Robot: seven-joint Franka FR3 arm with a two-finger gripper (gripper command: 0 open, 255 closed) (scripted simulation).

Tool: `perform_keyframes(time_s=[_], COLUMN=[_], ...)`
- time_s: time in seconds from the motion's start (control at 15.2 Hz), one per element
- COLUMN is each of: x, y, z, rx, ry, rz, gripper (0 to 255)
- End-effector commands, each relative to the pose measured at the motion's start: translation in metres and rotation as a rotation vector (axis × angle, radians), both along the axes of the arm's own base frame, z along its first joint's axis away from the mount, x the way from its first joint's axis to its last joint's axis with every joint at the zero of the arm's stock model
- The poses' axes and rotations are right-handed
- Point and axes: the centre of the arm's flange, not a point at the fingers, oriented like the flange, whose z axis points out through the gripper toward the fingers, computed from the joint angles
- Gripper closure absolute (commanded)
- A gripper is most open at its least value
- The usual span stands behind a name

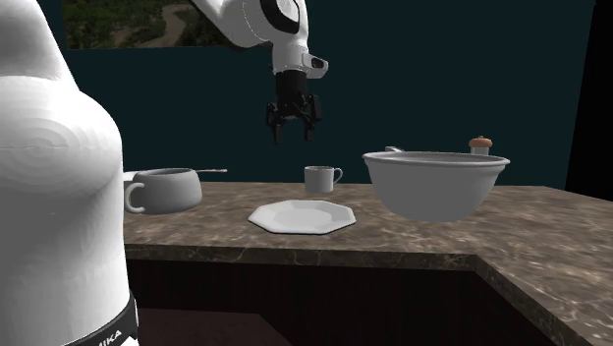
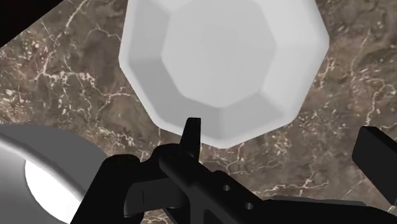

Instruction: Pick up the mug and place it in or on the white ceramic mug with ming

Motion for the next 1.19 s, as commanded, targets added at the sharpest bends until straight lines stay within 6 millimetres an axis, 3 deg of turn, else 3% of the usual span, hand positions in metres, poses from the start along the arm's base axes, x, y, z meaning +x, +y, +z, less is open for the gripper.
perform_keyframes(time_s=[0.0, 1.12], x=[0.018, 0.172], y=[0.014, 0.140], z=[-0.009, -0.078], rx=[0.006, 0.050], ry=[-0.011, -0.094], rz=[0.005, 0.054], gripper=[0, 0])
